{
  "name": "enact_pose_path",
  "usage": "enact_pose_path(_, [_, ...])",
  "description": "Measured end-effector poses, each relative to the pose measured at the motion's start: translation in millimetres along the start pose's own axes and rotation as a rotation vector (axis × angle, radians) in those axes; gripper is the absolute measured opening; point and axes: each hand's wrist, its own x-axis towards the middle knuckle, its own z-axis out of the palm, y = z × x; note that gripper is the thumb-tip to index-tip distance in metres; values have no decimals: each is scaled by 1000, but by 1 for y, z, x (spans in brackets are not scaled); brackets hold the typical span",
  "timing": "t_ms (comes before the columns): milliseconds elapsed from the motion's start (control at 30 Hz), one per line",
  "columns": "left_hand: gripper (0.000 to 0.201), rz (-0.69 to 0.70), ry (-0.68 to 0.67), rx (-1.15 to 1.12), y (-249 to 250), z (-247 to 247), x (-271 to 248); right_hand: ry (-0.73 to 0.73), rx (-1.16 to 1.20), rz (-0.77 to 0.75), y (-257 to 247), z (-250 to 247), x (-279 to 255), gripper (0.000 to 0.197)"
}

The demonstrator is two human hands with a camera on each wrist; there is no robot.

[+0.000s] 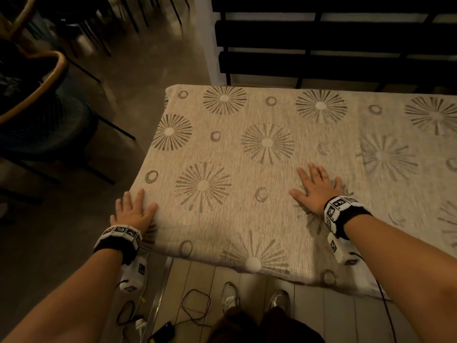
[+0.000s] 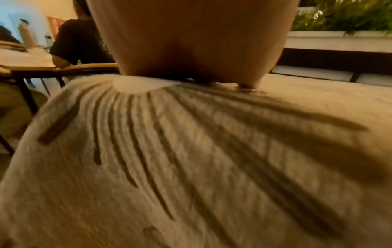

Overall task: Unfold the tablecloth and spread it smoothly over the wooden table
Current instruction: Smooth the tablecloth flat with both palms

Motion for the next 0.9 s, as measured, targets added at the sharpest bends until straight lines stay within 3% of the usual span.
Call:
enact_pose_path(100, [76,-70,76,103,13,-9,1,89,37,23,-11,-4,0,83])
enact_pose_path(200, [71,192,149,248,65,-8,-4,239,66,-36,-37,-4,2,79])
enact_pose_path(300, [69,455,39,240,123,11,-24,169,38,-167,-62,6,5,75])
enact_pose_path(467, [73,552,-42,362,186,45,-48,108,12,-128,-57,10,8,75])
enact_pose_path(567, [75,489,-114,418,191,56,-47,72,30,-40,-13,-2,8,76])
enact_pose_path(767, [80,475,-137,442,193,52,-37,99,153,384,140,-4,-36,77])
enact_pose_path(900, [96,464,-130,560,209,46,-34,29,203,545,213,-11,-63,77])
